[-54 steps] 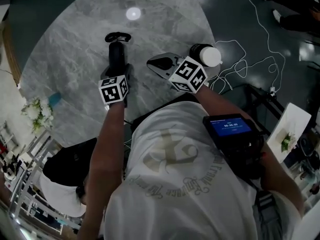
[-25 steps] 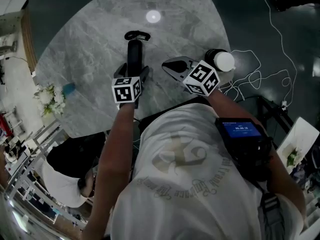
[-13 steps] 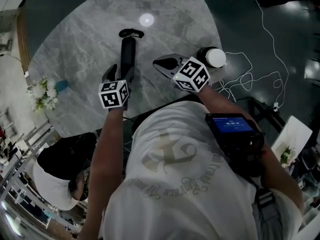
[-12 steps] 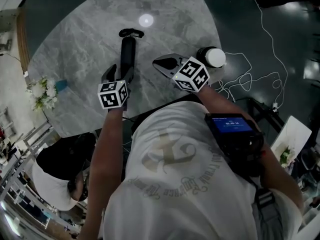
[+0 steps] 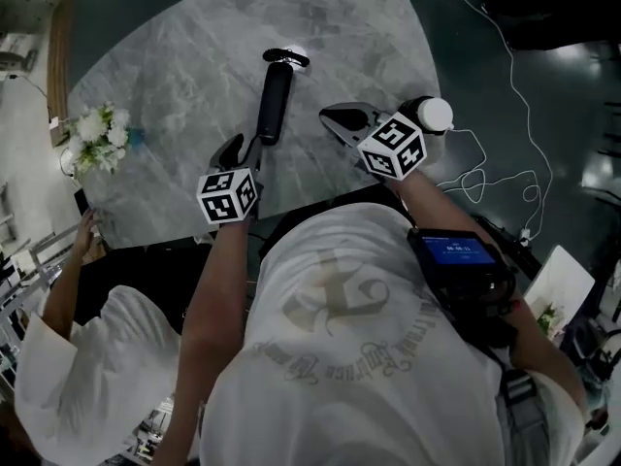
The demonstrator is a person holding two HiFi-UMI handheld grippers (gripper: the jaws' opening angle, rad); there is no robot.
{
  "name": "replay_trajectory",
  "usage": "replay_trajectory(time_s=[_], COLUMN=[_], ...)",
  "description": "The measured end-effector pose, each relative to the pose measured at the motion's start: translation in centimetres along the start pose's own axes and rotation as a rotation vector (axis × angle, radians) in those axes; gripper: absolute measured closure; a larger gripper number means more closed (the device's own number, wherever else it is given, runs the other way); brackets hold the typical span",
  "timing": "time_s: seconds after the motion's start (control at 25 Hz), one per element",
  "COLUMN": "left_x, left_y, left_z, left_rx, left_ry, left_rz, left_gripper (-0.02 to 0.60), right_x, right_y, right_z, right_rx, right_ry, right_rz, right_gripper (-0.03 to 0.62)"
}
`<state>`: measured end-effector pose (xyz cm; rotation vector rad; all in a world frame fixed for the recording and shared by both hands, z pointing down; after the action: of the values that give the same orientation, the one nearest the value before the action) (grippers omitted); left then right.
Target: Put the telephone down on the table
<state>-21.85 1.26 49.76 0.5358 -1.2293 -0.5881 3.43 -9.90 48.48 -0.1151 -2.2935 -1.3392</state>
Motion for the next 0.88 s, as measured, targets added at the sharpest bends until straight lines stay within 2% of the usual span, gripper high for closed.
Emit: replay_trajectory(time_s=[0.24, 0.44, 0.56, 0.8, 0.88], left_x=[-3.2, -5.9, -7.3, -9.4, -10.0], left_y=[2.1, 3.3, 3.8, 4.5, 4.9], left_z=[0.9, 1.3, 1.4, 0.4, 0.1], left_rx=[-0.052, -0.064, -0.07, -0.068, -0.062], left_ry=[-0.001, 0.002, 0.0, 0.088, 0.106], left_rz=[-0.085, -0.134, -0.16, -0.266, -0.287], left_gripper=[0.457, 0.472, 0.502, 0.511, 0.538], right_x=[-0.3, -0.7, -0.8, -1.7, -1.9], right_y=[-1.0, -1.1, -1.5, -2.0, -1.7], right_z=[1.2, 3.3, 4.6, 6.6, 7.4], right_rx=[-0.052, -0.076, -0.099, -0.138, -0.148], right_ry=[0.013, 0.021, 0.019, 0.017, 0.013], right_rz=[-0.008, -0.018, -0.026, -0.056, -0.068], right_gripper=[0.579, 0.579, 0.579, 0.579, 0.579])
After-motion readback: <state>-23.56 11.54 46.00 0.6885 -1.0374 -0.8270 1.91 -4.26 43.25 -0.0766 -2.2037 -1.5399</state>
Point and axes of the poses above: the fingertips, and each gripper's own axes: x forward along the fingers, z to its left, y out of its underside, the point moved 10 cm from there along -x, backward along the fingers, and after that the axes turned 1 degree about y, right-handed, at the moved point
